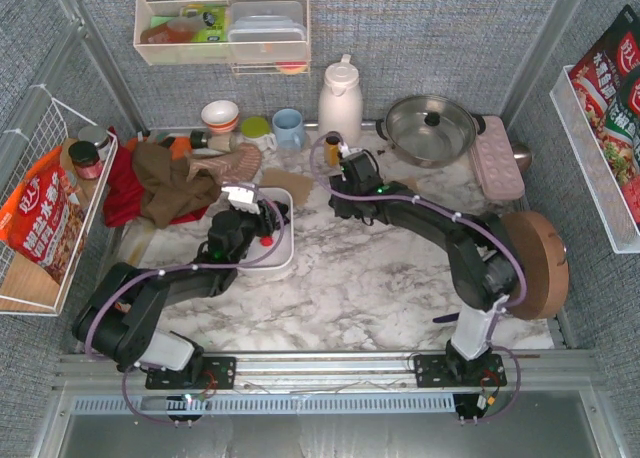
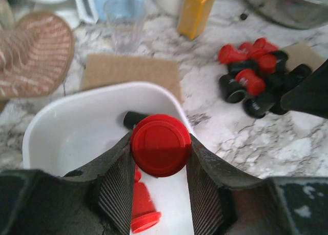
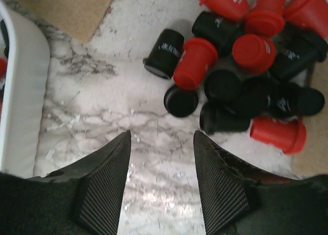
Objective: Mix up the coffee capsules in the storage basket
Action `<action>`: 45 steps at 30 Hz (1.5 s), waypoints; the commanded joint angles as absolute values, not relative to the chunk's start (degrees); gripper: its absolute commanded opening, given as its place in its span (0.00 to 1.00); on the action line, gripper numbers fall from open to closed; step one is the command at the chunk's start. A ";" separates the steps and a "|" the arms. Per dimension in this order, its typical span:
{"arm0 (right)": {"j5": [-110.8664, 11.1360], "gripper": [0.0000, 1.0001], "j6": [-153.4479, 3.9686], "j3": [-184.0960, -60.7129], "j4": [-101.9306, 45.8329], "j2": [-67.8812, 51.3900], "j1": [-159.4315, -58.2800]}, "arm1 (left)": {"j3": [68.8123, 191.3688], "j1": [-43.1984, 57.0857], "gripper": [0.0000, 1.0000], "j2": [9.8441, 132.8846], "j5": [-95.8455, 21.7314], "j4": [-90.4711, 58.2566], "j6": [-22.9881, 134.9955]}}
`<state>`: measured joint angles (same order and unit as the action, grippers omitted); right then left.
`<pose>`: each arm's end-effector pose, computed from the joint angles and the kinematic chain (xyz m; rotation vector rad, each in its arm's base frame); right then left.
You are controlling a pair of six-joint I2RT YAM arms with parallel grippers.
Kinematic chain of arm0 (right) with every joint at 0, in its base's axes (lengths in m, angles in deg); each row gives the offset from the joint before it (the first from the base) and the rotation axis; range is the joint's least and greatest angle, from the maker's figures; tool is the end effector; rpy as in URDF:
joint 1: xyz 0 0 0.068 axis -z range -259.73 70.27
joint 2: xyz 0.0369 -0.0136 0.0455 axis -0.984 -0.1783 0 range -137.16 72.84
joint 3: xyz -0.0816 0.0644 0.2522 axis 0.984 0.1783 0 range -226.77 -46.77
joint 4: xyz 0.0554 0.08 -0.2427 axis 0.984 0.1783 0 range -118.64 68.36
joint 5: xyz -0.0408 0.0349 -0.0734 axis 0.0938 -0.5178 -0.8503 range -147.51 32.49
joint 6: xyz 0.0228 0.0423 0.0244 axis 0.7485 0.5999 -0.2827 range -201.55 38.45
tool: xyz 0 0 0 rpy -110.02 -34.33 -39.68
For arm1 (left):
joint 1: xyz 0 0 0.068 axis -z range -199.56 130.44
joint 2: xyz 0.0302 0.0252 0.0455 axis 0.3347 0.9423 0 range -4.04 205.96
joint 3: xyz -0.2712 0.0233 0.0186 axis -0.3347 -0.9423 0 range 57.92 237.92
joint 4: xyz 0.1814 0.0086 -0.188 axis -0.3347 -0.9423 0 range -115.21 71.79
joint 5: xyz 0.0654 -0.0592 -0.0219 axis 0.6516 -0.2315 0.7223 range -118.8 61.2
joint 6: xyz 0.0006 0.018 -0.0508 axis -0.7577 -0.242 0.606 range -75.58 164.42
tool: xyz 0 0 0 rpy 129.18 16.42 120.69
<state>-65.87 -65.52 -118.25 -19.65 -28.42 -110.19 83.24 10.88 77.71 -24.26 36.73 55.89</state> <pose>0.3467 0.1978 0.2345 -0.2045 2.2441 0.2749 0.2402 -0.1379 0.2010 0.2051 1.6068 -0.5039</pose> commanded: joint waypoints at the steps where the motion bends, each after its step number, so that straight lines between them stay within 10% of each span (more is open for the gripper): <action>1: -68.61 0.55 -66.70 -122.96 -19.27 -34.32 -110.31 | 84.96 8.18 0.48 80.31 -25.07 31.41 60.52; 12: -72.79 0.52 -66.37 -128.54 -14.52 -41.45 -110.14 | 86.41 7.07 0.82 78.86 -26.53 29.22 59.27; 45: -71.14 0.43 -67.63 -130.47 -16.63 -45.00 -109.68 | 83.23 7.17 0.82 71.78 -46.01 28.28 50.14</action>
<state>-71.72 -67.12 -129.68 -15.87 -44.66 -109.64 83.18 7.21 71.53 -43.73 27.98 50.84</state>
